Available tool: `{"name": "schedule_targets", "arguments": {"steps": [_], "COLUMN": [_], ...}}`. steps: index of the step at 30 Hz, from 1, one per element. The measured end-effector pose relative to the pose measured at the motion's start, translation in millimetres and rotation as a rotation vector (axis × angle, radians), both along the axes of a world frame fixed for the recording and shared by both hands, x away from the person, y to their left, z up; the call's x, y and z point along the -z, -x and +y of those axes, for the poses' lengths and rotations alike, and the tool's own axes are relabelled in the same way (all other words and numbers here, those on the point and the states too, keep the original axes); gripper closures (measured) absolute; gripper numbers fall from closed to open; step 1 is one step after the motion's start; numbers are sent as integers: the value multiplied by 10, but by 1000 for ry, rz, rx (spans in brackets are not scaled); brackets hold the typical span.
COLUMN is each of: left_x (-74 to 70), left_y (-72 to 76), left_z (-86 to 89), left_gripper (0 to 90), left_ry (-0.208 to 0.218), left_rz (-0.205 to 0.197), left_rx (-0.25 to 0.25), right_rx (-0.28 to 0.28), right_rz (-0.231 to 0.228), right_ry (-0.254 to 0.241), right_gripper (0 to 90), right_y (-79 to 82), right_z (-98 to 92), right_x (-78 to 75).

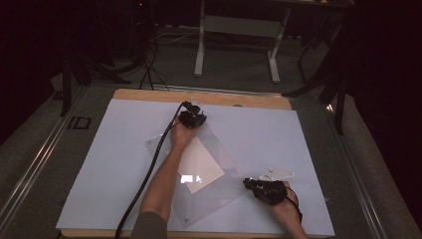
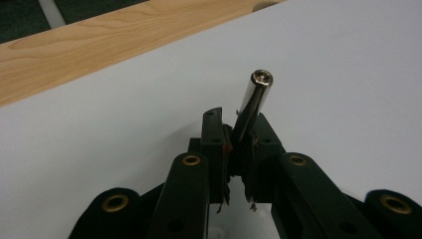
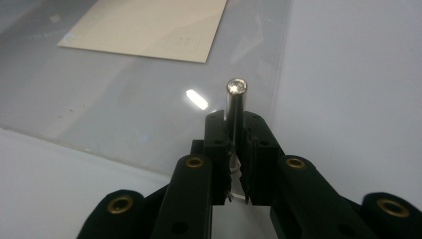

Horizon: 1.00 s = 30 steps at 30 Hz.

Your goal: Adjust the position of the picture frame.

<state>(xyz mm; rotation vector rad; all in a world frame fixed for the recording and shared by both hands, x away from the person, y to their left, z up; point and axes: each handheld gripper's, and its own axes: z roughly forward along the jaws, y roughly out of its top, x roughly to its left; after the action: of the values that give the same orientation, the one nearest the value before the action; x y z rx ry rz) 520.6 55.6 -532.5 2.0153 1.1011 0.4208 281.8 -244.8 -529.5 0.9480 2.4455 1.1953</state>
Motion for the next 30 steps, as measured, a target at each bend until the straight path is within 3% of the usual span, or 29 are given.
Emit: {"name": "schedule_targets", "arguments": {"steps": [5,9,13,18,30], "left_x": [-12,-21,-91,-101,-227], "left_y": [0,-3,-16,-7,42], "left_z": [-6,-8,-58,-23,93], "left_gripper": [837,841,848,848,852], "left_ry": [-9,-12,-95,-58,-71], "left_rz": [9,17,30,42,37], "left_rx": [1,-1,13,8,29], "right_rx": [15,25,28,30,51], "right_rz": [21,53,84,96,101], "right_ry": [-1,-30,-54,-71,-126], "right_gripper": [839,836,831,829,808], "right_y": [-5,-23,-48,-56,-91], "right_z": [10,-9,-28,-41,-124], "right_x": [-4,-3,-7,-17,-110]}}
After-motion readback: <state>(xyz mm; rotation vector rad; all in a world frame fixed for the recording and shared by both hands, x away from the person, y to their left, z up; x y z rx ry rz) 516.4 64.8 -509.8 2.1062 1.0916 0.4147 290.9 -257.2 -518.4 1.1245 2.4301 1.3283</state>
